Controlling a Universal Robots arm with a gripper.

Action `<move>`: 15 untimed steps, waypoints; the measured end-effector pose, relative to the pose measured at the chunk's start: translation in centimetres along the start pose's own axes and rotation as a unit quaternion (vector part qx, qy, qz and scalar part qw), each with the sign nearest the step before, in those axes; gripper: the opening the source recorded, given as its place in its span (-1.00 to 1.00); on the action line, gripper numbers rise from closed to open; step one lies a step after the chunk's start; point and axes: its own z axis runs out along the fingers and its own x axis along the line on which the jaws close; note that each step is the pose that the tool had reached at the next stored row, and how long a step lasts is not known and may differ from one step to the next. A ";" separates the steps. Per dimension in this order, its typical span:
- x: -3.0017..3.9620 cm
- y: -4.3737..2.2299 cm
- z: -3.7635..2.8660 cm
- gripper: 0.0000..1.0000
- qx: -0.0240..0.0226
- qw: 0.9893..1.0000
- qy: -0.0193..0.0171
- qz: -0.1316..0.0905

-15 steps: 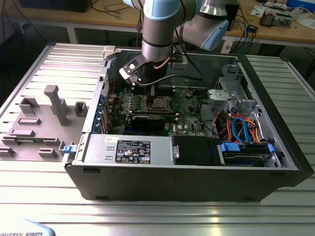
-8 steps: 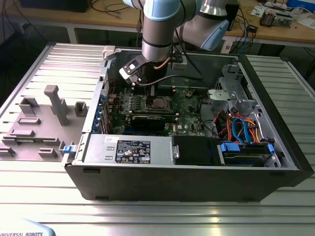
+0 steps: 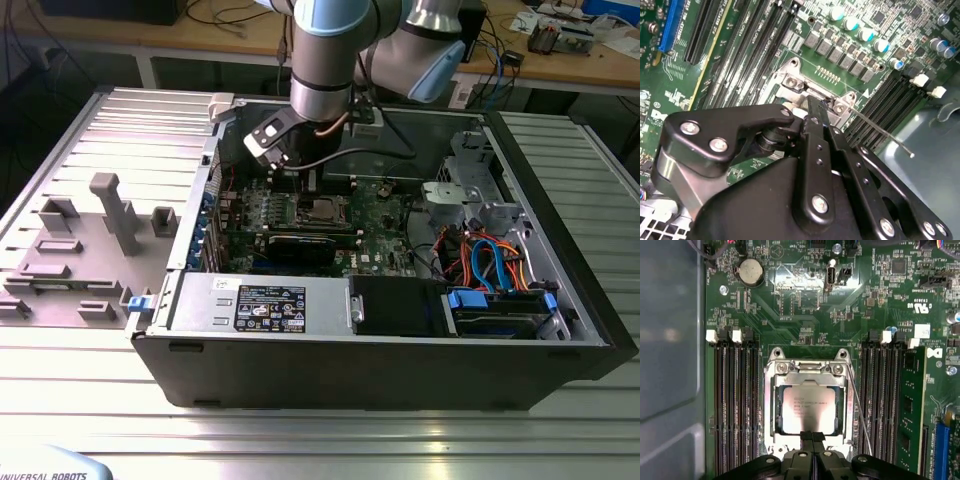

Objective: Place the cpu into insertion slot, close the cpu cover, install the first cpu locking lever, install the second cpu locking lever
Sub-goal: 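Close the cpu cover, then install the first cpu locking lever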

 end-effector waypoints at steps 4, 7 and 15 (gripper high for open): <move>-0.03 1.72 -0.08 -0.79 0.001 1.000 0.000 0.000; -0.06 2.74 -0.12 -0.79 0.002 1.000 0.000 0.000; -0.06 2.77 -0.11 -0.79 0.002 1.000 -0.001 0.000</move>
